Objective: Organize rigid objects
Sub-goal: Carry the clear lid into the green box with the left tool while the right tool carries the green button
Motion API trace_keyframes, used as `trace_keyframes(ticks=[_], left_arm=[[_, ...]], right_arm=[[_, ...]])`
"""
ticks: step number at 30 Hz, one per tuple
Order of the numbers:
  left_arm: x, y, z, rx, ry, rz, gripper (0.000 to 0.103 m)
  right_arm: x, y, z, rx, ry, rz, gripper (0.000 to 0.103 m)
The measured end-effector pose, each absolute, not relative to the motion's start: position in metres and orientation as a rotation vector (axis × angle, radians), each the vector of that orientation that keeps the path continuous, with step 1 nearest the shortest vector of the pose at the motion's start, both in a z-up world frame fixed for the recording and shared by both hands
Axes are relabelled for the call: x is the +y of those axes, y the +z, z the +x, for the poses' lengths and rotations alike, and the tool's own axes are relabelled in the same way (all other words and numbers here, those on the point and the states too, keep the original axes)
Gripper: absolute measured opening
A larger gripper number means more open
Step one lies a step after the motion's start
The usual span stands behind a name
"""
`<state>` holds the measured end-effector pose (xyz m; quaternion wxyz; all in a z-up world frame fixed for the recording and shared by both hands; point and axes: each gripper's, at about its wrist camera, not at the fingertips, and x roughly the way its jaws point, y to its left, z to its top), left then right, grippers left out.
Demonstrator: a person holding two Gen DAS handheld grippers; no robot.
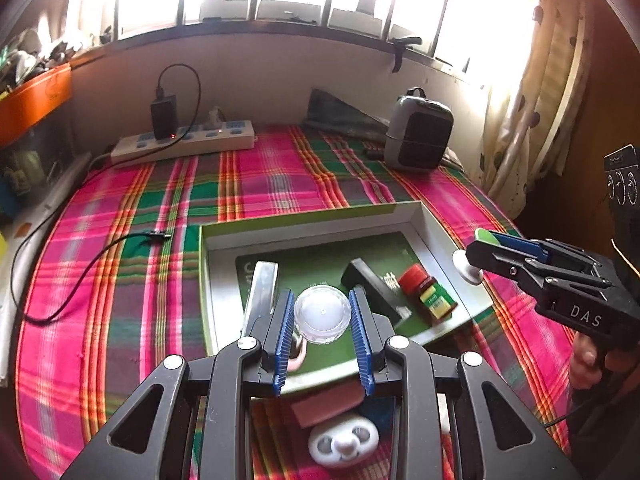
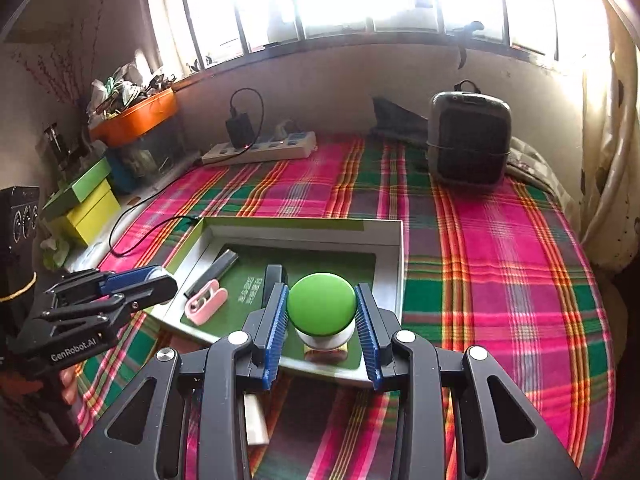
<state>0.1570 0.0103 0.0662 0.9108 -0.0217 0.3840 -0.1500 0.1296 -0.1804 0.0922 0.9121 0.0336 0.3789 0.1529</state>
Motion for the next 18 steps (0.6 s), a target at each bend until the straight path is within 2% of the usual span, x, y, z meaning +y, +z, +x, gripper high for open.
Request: trace_keyframes(ticks=[18], left_arm=[[0.005,0.034,0.223,0.904,-0.286,-0.069,0.027]], right_arm=[[-0.181,0.063,0.203,0.859,0.327,0.110,0.035]])
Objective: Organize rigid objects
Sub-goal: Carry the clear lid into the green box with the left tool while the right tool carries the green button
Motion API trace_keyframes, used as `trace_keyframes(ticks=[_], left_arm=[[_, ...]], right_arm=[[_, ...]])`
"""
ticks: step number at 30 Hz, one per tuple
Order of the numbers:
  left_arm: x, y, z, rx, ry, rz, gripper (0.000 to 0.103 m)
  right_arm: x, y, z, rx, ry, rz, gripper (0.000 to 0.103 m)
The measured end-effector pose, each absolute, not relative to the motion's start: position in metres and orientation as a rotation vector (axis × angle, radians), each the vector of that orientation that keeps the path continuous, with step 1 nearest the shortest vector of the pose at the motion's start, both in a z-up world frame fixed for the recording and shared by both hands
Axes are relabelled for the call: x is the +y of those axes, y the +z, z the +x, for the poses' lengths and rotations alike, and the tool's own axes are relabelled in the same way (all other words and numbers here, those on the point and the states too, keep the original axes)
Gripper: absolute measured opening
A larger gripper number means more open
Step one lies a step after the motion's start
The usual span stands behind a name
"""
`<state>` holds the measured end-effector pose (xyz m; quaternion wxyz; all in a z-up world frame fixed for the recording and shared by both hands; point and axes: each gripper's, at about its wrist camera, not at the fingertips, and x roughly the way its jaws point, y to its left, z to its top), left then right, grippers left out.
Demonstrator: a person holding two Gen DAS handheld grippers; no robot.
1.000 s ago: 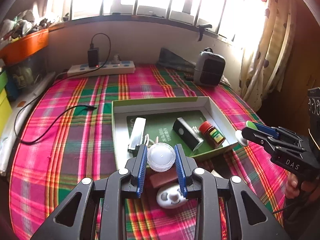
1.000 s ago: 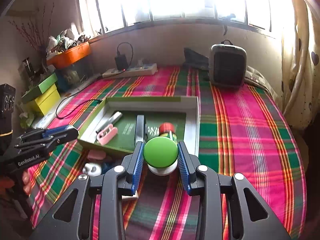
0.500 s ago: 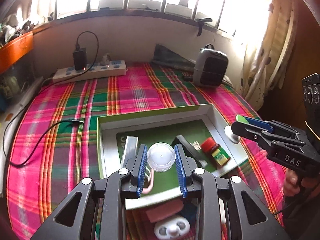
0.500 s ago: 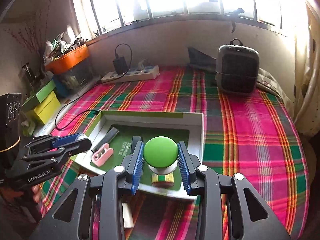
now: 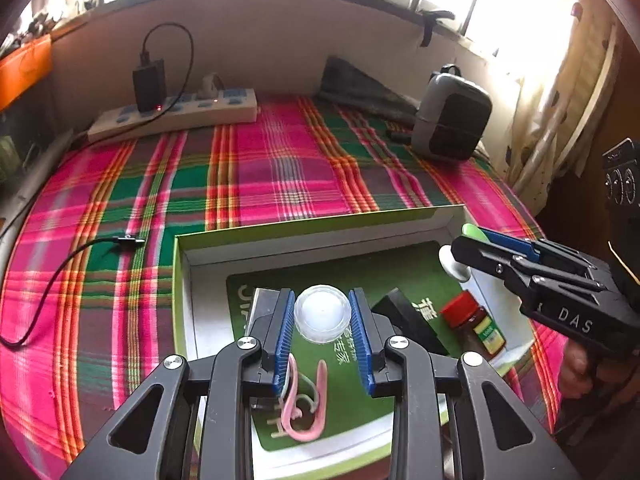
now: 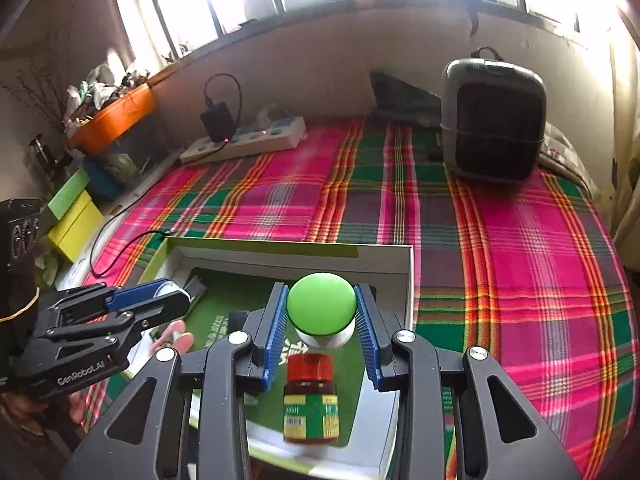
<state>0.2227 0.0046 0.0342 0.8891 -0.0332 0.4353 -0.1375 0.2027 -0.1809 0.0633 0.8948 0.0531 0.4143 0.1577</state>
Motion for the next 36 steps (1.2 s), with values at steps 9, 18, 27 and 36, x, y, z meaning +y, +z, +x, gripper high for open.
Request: trace_keyframes(ticks=[9,18,27,36], left_arm=[[-0.001,0.026,0.229,0.918,-0.268,-0.037,0.027],[-0.008,0.016,0.231,0.942,-0.271,-0.019,0.027],[-0.008,0.011,0.232,0.954,-0.272,-0.016,0.027],[-0.008,0.011,0.232,0.956,-0.270,-0.017,0.027]], right_arm=[[-0.176,0.050,0.214,0.889,0.310,0.075,0.035],[-0.171,0.042,0.219,0.902,0.284,0.023,0.035],[-0.169,0.040,0.219,0.900,0.277,0.011,0.035],[-0.169,0.039,0.219,0.898,0.280,0.013,0.035]])
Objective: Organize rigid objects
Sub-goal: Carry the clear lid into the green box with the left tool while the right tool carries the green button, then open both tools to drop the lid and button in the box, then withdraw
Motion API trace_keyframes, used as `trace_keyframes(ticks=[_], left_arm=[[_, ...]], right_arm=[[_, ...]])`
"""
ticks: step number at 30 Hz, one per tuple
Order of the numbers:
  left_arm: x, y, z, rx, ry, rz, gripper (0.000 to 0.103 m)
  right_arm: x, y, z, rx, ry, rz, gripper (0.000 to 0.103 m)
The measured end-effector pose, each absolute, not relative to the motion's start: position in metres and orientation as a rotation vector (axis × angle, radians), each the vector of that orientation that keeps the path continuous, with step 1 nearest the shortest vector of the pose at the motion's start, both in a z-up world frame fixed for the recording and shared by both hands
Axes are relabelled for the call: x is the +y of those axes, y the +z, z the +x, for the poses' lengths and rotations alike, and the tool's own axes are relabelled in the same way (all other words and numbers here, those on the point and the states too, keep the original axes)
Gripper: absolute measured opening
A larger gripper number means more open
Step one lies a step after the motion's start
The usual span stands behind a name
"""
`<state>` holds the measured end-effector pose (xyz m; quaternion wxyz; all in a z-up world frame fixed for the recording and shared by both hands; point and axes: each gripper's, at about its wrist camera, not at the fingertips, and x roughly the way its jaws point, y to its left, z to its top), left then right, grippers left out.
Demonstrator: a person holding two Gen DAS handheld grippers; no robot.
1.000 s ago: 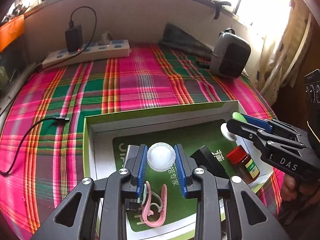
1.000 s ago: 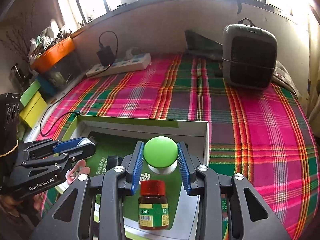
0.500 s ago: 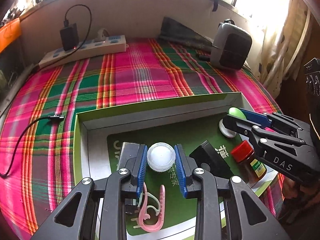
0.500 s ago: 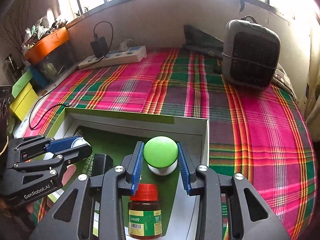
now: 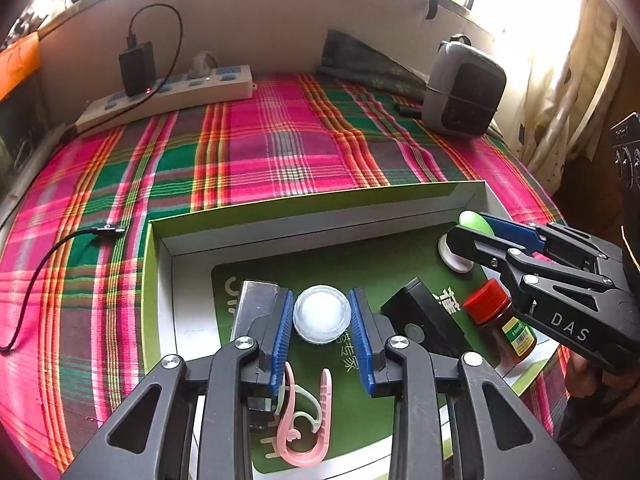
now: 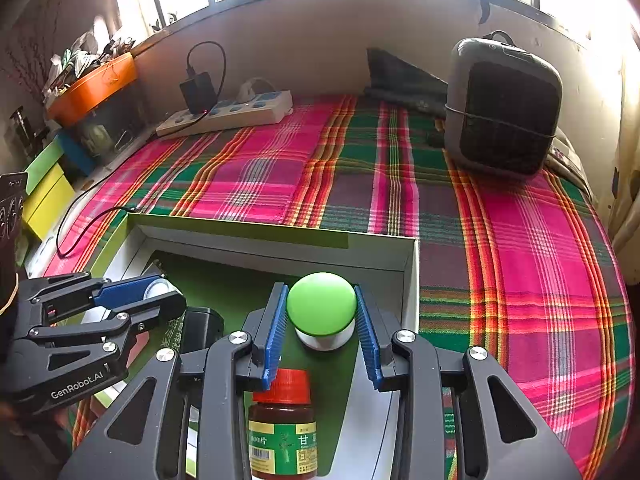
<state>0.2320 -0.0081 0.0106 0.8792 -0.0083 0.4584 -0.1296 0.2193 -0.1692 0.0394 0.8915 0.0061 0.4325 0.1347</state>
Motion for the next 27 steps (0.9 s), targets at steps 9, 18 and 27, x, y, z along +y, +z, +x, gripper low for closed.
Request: trace_keyframes(ticks=[9,18,27], left_arm=[[-0.007,0.010,0.233,0.955,-0.267,-0.005,0.035],[-0.005,0.018,0.225,0.931,-0.252,-0.002,0.045],[-0.003,0.034,0.204,0.884,-0.254,-0.001,0.046]], right_arm=[[-0.167,0.037,0.220,0.904,0.283,0.008,0.035],[-0.168,0.040,0.216,0.883,0.280,0.010,0.044],[-0.167,0.050,0.204,0.854,0.279,0.013,0.046]])
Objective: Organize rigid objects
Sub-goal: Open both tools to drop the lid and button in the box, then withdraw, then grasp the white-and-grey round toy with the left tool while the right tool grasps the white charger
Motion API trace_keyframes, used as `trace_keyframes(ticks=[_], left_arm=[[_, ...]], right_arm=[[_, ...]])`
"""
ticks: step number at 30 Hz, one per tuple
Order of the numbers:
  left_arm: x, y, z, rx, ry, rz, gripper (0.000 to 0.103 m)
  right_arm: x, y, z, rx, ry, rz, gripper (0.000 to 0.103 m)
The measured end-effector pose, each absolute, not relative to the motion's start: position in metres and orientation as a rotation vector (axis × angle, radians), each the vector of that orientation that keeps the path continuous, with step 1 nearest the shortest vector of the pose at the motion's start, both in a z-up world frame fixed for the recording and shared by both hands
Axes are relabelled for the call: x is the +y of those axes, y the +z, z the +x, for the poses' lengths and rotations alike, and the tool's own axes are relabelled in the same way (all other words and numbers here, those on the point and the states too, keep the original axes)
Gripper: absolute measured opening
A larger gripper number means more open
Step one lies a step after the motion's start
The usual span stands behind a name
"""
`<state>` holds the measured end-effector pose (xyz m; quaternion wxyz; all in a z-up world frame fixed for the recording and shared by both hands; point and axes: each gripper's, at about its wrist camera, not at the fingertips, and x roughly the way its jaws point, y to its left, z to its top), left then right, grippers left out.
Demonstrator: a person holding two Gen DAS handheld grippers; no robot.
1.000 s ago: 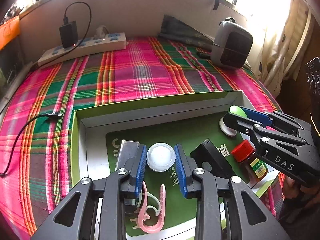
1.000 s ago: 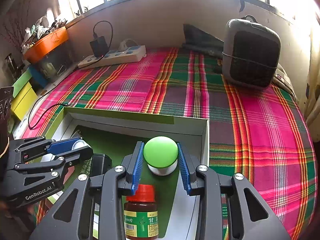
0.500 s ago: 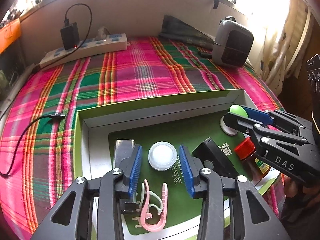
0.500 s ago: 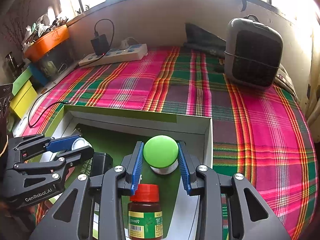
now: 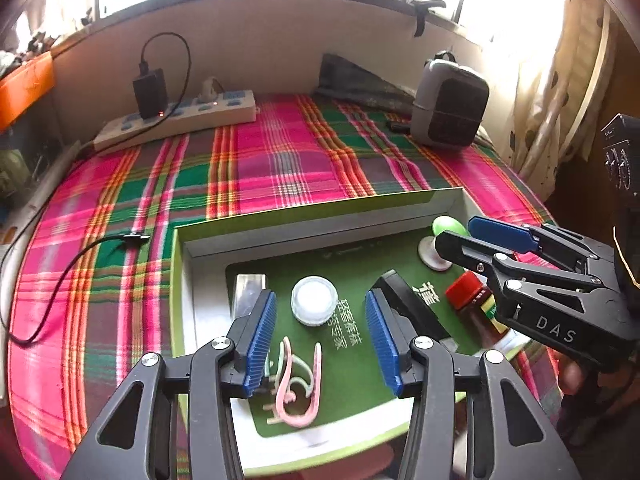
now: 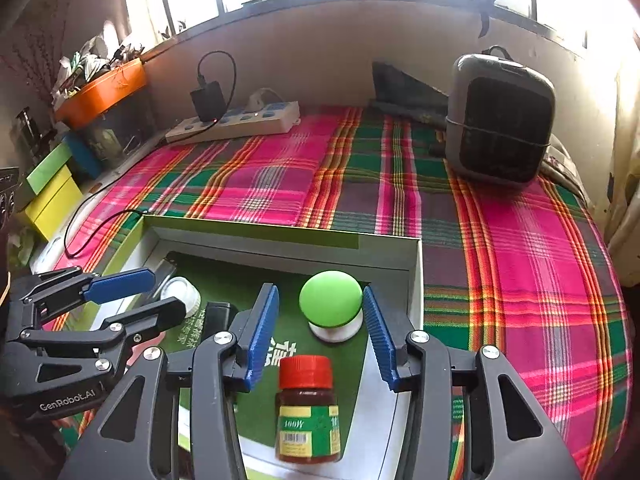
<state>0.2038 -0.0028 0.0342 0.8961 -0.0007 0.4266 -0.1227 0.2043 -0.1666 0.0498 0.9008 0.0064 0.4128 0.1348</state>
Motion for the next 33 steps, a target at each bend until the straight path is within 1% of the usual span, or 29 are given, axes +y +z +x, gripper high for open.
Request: trace_keyframes(ticks=[11,18,33], left_arm=[[0.009,0.053,0.161,0.822,-0.206,-0.014,0.047],[0.020,0.055,0.136,0.809,-0.185,-0.042,0.047],[0.044,0.034,0.083,0.820,-0.175,-0.097,0.047]], right_arm=[[-0.165,0.068,0.169,0.806,0.276,0.026,0.046],[-0.164,0.075,0.137,0.776,0.286,0.030,0.046],[-0.150,0.061,0.086,0.805,0.353,-0.001,0.046]])
